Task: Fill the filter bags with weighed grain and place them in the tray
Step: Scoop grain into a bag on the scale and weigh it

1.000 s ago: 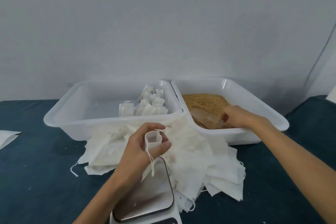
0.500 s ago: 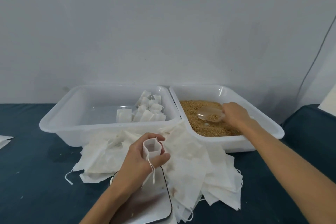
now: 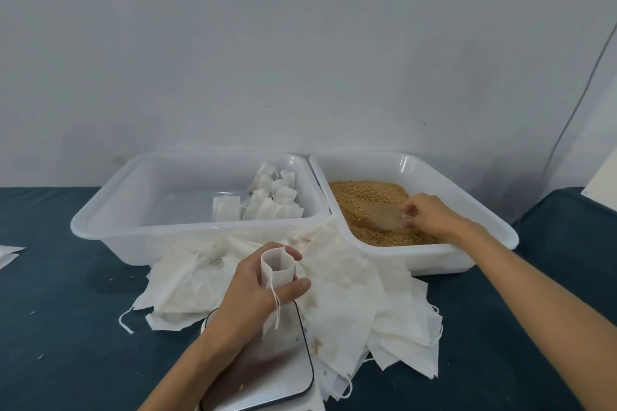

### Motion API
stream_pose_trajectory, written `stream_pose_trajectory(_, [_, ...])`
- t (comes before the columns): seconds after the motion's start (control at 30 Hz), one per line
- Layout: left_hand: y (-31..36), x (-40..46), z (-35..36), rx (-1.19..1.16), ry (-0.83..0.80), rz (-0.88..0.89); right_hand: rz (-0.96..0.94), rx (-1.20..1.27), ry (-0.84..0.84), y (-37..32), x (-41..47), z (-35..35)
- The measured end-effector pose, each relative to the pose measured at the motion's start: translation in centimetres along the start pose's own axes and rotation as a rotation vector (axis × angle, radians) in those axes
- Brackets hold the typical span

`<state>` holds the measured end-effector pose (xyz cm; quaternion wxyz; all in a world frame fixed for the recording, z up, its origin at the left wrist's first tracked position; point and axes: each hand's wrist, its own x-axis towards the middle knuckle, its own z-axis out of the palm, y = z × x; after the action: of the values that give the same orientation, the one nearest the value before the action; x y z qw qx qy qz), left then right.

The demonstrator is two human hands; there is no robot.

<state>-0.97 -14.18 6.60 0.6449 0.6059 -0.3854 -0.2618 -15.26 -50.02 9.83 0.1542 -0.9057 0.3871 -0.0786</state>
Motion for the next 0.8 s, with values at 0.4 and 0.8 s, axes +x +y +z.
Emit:
stream_pose_trajectory(0.4, [0.3, -0.6, 0.0, -0.059, -0.013, 0.007, -0.062, 0.115, 0.136, 0.8, -3.1, -1.9])
stream_pose_trajectory(0.8, [0.0, -3.0, -0.1, -0.072, -0.093, 0.008, -0.580, 0.224, 0.119, -8.8, -14.0, -4.0])
